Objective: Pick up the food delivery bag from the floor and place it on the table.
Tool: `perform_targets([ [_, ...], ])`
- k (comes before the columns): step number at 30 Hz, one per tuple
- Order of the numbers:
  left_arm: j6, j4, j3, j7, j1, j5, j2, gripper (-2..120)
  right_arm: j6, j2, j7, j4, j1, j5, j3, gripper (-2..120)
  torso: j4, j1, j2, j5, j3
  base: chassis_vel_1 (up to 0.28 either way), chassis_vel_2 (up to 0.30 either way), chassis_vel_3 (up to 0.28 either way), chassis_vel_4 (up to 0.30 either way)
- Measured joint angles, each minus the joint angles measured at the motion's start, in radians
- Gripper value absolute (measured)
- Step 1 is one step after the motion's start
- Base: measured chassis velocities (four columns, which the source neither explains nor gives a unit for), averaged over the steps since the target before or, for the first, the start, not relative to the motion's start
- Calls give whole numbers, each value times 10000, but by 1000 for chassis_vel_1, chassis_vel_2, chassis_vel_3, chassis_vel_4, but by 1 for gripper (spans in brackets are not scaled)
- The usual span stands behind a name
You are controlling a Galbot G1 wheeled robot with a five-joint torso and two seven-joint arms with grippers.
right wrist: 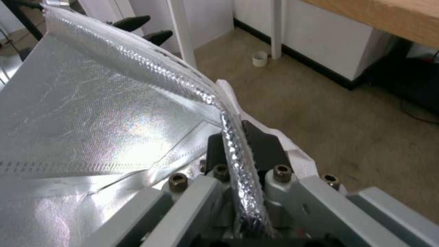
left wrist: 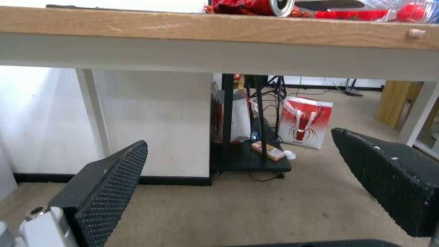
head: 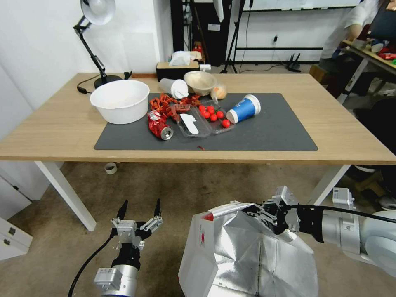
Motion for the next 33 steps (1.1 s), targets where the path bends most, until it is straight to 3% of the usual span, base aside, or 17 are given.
perform_targets([
  [33,9,-67,-5,38,33,46,7,100,-5,179,-42,81,-149,-133,-16,0,0,619,1455,0,835,0,0,0,0],
])
